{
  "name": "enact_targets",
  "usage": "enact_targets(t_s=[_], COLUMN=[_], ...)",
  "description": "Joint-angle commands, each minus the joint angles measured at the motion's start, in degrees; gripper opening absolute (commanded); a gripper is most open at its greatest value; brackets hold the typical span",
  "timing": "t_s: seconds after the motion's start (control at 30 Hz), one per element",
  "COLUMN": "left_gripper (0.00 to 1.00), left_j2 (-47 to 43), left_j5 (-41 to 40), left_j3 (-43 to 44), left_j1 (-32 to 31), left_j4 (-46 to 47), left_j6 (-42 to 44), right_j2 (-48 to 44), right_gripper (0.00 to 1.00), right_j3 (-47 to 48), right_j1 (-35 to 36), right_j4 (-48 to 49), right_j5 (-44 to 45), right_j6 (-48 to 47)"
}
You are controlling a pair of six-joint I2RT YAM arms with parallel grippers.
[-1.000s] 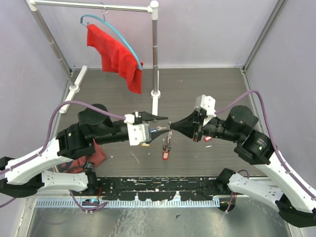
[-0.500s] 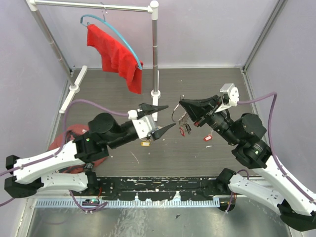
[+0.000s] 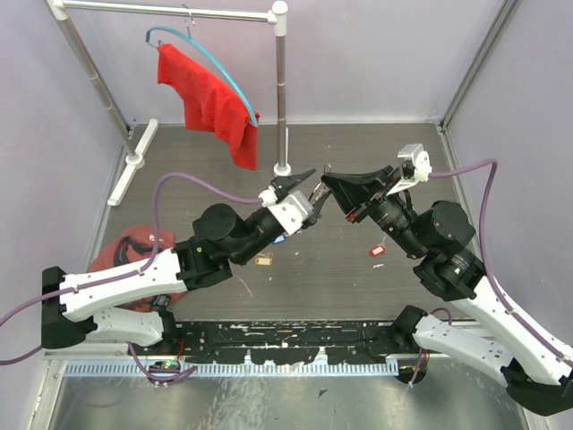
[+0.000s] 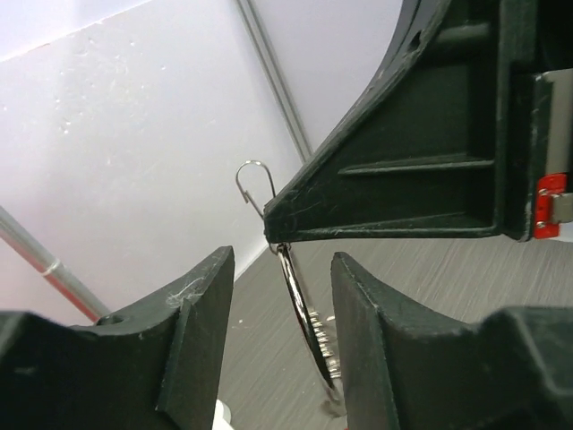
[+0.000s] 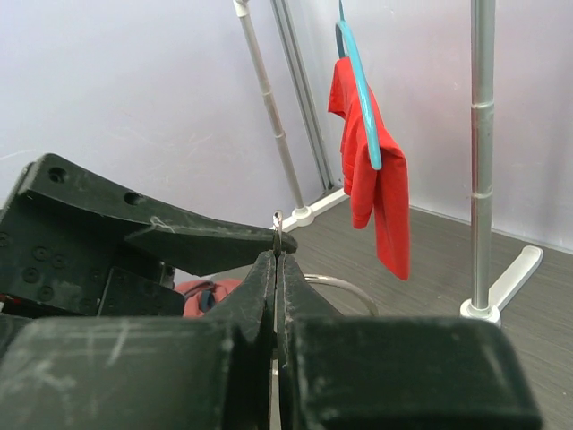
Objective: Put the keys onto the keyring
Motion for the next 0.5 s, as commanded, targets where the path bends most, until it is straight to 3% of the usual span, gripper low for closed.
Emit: enact_targets(t_s=[0.0, 0.33, 0.47], left_gripper=[0.52, 0.48, 0.38], left_j2=[0.81, 0.14, 0.55], left_j5=[-2.6, -0.04, 0.25], left_j3=[0.15, -0.82, -0.49], left_j1=[-0.11, -0.11, -0.16], left_j4=[5.61, 8.95, 8.46], left_j6=[1.01, -0.41, -0.15], right_j2=[-1.23, -1.32, -1.32], right_gripper=[0.01, 0.01, 0.01], right_j3=[2.78, 2.21, 2.25], right_j1=[-0.14, -0.08, -0.07], right_j4=[5.47, 5.62, 5.78], right_j5=[0.19, -0.65, -1.18], right_j6=[1.71, 1.61, 1.87])
